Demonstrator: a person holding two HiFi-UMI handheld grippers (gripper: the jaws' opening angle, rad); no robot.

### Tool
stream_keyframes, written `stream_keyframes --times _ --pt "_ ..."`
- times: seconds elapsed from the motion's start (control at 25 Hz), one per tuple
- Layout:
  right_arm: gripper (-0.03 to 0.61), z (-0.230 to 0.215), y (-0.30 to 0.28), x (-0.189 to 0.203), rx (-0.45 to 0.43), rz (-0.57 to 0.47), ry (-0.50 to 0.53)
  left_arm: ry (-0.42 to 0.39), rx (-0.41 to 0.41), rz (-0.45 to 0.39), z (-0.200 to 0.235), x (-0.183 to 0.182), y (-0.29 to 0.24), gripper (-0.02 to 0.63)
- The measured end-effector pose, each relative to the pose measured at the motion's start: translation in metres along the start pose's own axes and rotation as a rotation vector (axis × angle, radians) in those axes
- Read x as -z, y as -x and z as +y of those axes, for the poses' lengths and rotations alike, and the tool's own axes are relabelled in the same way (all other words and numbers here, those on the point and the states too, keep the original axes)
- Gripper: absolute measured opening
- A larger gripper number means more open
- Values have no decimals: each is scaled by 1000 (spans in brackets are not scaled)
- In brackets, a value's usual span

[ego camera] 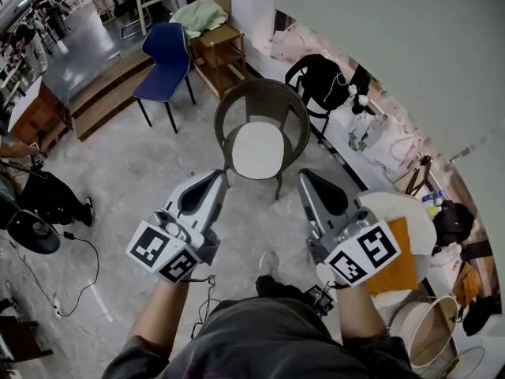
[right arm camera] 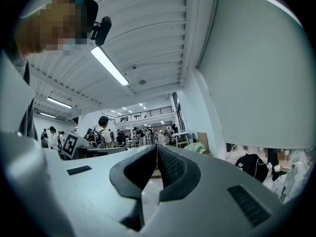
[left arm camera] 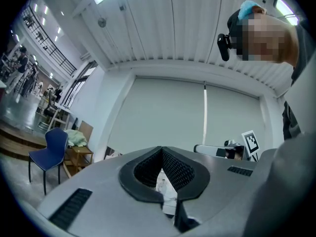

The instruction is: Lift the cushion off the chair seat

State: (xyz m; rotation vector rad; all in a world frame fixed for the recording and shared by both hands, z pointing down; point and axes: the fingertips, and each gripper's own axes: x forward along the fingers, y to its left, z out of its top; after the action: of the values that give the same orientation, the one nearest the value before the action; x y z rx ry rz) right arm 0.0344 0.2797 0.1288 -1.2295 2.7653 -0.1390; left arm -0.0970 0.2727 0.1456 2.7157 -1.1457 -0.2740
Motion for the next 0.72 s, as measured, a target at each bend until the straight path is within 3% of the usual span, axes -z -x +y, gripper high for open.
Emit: stream_keyframes --times 0.28,0.72 --pt "12 -71 -33 -3 -33 9 -15 -6 -33 -3 28 1 -71 9" --pt "12 -136 -83 2 -54 26 -14 -2 -59 -15 76 3 -136 9"
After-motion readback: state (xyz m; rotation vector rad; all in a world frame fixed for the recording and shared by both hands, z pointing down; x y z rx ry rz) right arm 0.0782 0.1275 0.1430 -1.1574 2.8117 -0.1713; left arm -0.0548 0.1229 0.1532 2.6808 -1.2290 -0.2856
